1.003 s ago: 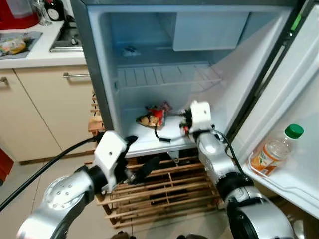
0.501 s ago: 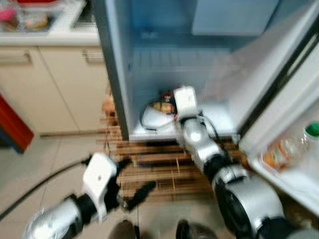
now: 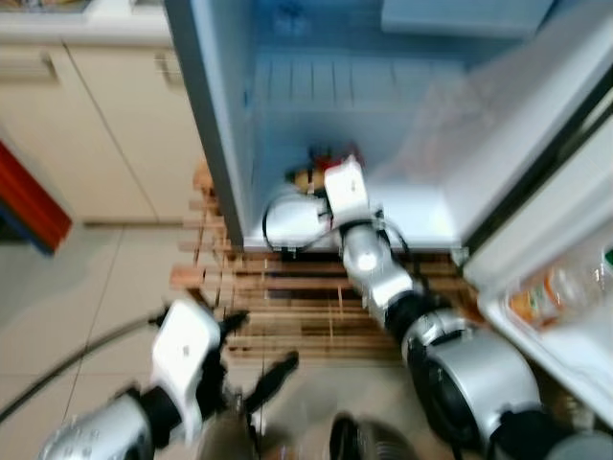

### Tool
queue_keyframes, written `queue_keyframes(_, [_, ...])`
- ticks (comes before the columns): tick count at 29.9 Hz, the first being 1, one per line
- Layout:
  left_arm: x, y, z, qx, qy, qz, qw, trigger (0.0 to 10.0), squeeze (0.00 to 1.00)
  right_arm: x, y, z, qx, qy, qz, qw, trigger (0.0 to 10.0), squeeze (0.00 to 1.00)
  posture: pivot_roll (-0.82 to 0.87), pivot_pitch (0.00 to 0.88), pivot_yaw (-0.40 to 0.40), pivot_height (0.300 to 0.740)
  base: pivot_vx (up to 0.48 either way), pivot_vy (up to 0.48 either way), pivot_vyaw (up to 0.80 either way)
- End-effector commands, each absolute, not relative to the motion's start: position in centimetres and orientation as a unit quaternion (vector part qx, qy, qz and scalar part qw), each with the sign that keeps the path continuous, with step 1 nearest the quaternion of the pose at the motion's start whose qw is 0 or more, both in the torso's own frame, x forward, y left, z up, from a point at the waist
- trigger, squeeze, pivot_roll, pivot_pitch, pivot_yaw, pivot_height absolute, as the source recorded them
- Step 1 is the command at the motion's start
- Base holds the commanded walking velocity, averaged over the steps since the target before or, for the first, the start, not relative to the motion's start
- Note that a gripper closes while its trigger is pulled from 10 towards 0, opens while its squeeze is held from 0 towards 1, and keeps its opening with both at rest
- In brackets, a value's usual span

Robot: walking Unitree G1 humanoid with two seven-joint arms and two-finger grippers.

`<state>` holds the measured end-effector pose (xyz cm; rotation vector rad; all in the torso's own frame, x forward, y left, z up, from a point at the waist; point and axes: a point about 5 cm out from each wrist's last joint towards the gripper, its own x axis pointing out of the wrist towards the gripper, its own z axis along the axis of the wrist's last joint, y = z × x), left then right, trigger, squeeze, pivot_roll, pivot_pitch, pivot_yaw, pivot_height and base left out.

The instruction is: Restocking fridge

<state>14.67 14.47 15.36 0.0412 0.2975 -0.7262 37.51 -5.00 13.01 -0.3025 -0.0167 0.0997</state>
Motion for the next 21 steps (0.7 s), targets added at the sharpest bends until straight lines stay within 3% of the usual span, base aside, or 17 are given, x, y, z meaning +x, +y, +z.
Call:
queue_keyframes(1, [14.6, 14.4, 15.6, 0.023, 0.144, -0.356, 0.923, 10.0, 0.0, 37.6, -5.3, 12.9, -0.166, -0.006, 0.041, 0.985, 10.0, 1.0, 0.26, 0.211, -0.031, 0.74, 0.0, 0.0, 0.0])
queue_keyframes(6, [14.7, 14.0, 15.7, 0.019, 0.145, -0.353, 0.924, 10.0, 0.0, 38.1, -5.8, 14.1, -0.243, -0.047, 0.023, 0.969, 10.0, 1.0, 0.27, 0.221, -0.039, 0.74, 0.0, 0.0, 0.0])
queue_keyframes(21, [15.1, 13.7, 15.2, 0.014, 0.14, -0.348, 0.927, 10.0, 0.0, 38.7, -7.4, 15.3, -0.26, -0.076, -0.032, 0.962, 10.0, 1.0, 0.26, 0.214, -0.055, 0.74, 0.0, 0.0, 0.0])
